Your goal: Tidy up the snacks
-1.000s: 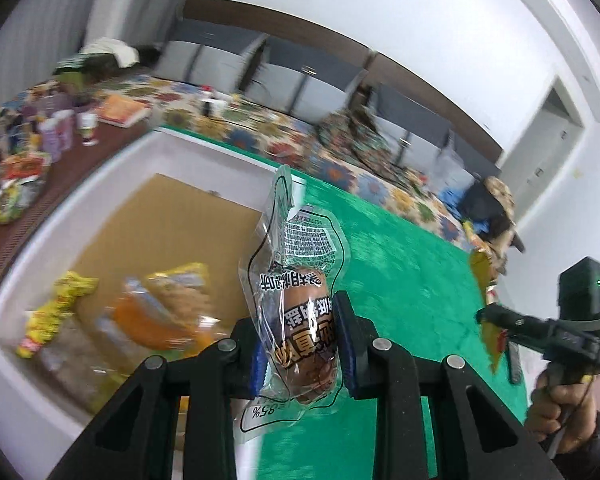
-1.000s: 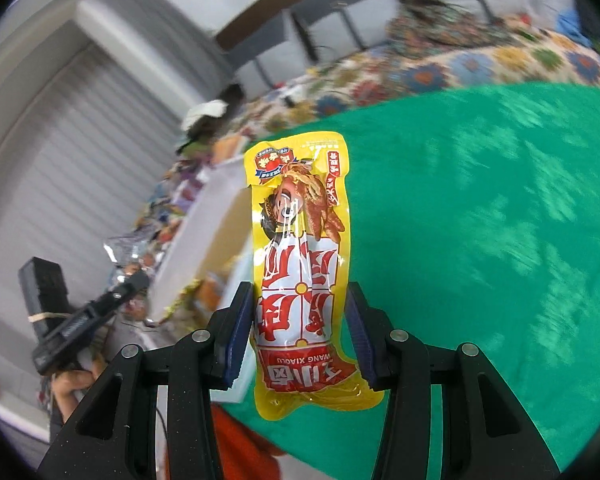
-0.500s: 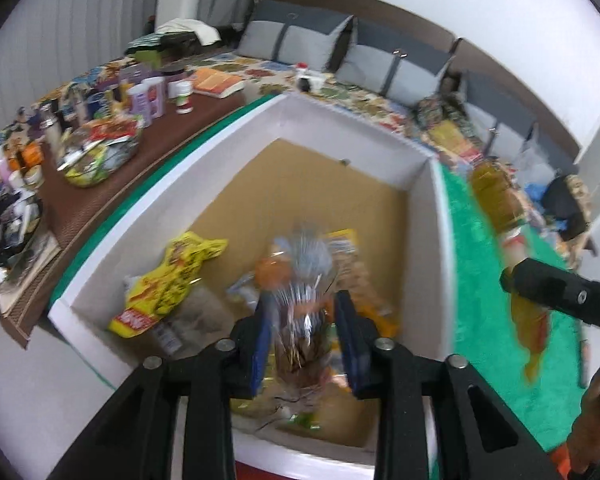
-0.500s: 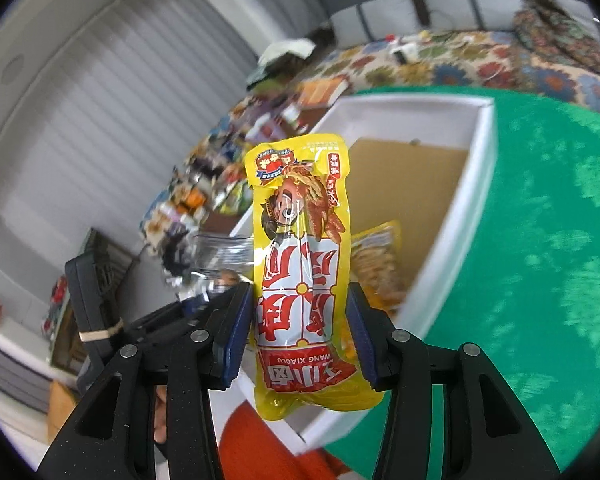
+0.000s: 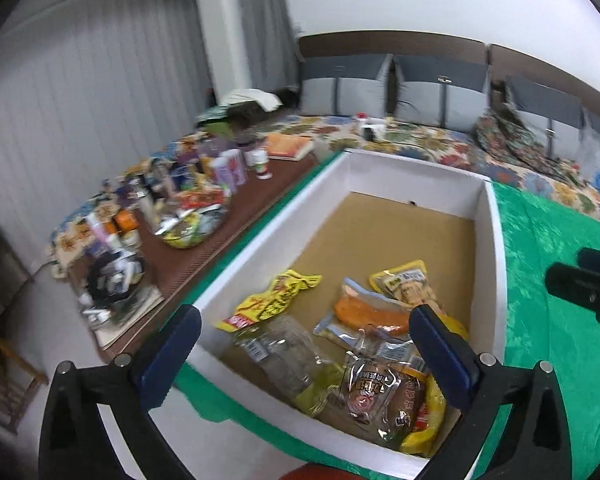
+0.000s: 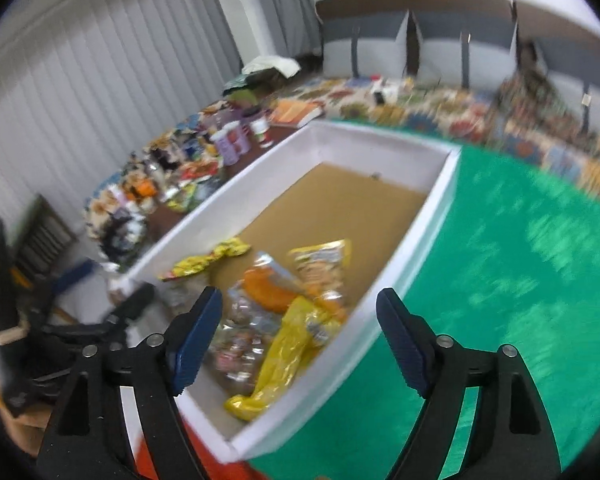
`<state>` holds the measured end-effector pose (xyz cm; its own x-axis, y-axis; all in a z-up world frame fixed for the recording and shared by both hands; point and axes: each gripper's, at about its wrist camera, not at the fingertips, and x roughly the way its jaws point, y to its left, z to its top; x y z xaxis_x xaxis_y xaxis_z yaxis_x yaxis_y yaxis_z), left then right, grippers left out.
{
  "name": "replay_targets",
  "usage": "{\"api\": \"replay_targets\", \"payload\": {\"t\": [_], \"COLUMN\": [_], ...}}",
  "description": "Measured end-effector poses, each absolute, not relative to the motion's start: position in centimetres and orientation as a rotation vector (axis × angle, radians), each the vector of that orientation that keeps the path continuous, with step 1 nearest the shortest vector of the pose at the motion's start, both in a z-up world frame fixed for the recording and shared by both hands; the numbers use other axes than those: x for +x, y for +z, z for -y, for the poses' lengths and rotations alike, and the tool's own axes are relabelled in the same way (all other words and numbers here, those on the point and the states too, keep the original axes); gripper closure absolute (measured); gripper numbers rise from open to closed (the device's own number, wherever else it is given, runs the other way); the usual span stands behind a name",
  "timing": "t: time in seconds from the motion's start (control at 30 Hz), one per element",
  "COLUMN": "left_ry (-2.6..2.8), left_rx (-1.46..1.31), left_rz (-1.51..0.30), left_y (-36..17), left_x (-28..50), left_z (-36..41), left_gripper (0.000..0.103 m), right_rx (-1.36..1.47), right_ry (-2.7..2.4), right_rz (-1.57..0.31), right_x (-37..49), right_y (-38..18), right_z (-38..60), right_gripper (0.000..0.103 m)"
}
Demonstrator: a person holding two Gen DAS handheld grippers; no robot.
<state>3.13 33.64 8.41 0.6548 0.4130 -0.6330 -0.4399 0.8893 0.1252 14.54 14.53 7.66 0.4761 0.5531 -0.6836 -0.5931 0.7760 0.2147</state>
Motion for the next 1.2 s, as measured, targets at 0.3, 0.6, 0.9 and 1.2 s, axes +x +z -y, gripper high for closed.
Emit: {"api": "replay_targets", "payload": {"t": [0.3, 0.6, 0.9, 1.2], "left_ry": [0.523, 0.509, 0.511, 0.496], "left_rx": [-0.058, -0.07, -0.023, -0.027], "left_rz": [-0.69, -0.715, -0.687, -0.743], "left_y": [9.6, 10.0, 10.7, 10.8], "left_x": [1.9, 1.9, 1.8, 1.6], "left_z": [-32.3, -32.4, -32.0, -32.1], "left_gripper": [0.0, 0.0, 0.0, 0.0], "right_rx": [-0.127, -0.169, -0.21, -0.268], "right_ry": [0.645, 0.66, 0.633, 0.583], "right_rz": [-0.773, -0.781, -0.785, -0.797], "right_x": [13.3, 11.9, 10.8, 10.4], "right_y": [9.1, 9.0, 9.3, 9.2], "right_z": [-13.8, -14.8, -15.3, -16.1], "right_gripper": [0.02, 0.02, 0.02, 0.02]}}
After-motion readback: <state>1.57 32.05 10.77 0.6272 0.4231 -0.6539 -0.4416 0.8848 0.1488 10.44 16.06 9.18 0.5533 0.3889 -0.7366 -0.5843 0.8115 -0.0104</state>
